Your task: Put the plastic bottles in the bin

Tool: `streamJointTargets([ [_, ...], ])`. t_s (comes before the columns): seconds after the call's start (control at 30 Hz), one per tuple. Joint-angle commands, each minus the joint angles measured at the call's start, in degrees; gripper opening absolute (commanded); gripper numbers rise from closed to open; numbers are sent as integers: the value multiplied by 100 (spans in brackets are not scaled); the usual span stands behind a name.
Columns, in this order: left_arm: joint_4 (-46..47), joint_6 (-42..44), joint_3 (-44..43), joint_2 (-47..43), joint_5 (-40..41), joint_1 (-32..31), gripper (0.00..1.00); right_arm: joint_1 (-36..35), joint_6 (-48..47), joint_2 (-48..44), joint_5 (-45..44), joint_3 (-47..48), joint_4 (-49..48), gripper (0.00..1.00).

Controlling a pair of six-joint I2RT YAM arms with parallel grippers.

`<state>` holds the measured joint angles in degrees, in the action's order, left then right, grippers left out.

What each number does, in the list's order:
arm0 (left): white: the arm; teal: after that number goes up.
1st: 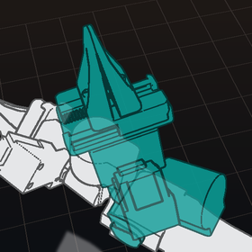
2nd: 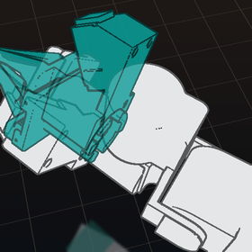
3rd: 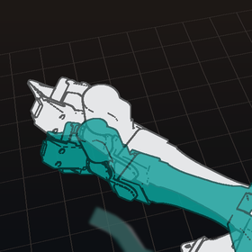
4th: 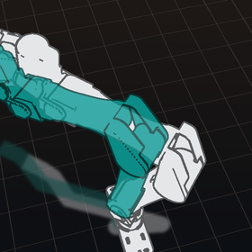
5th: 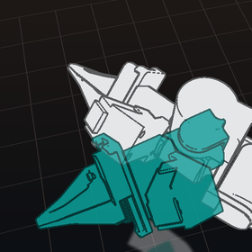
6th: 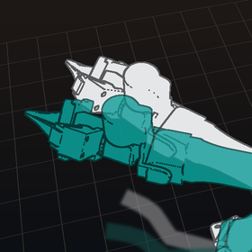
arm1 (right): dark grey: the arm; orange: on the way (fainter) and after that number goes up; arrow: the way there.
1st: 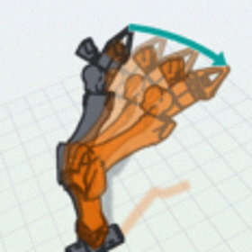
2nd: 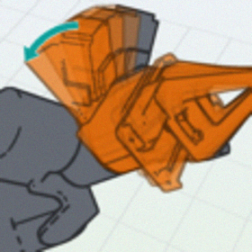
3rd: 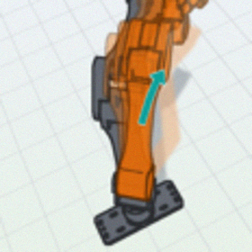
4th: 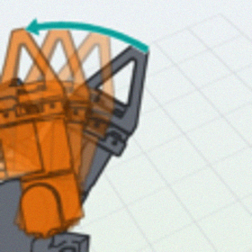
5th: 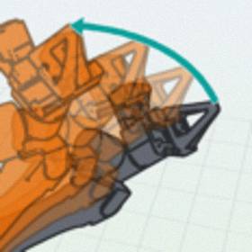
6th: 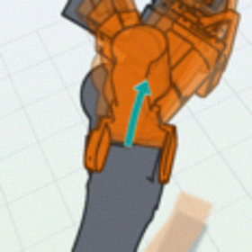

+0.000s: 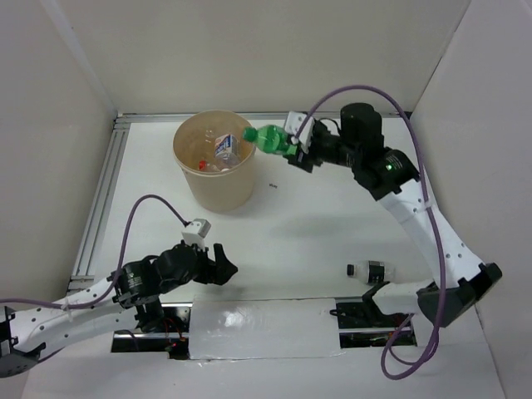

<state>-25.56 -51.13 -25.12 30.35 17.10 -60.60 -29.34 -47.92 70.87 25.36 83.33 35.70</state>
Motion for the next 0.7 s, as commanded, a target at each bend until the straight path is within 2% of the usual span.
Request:
streamJointTargets([
  [0.0, 771, -90, 43, 356, -471, -22, 90, -220, 1001, 959, 83, 831, -941, 31],
  [0.1, 1105, 42, 43, 682, -664, -22, 90, -493, 1346, 1882, -127, 1763, -1362, 35],
  [0.2, 1307, 95, 43, 903, -744, -74, 90, -870, 1408, 2901, -277, 2800, -1277, 38],
  [0.27, 1308, 147, 43, 964, -744, -145, 90, -1081, 1469, 3692, -339, 4018, -927, 50],
  [0.3, 1308, 148, 43, 964, -744, -145, 90, -1082, 1470, 3697, -339, 4024, -925, 50],
  [0.33, 1308, 148, 43, 964, -691, -145, 90, -1152, 1600, 4123, -339, 4277, -725, 55],
  [0.37, 1308, 200, 43, 895, -691, -145, 90, -1153, 1654, 4293, -339, 4619, -670, 64],
  [0.53, 1378, 455, -115, 893, -691, -198, 90, -1153, 1901, 4567, -339, 4789, -670, 83],
  [0.67, 1668, 815, -361, 1401, -892, -198, 90, -1100, 2146, 4200, -226, 4641, -608, 96],
])
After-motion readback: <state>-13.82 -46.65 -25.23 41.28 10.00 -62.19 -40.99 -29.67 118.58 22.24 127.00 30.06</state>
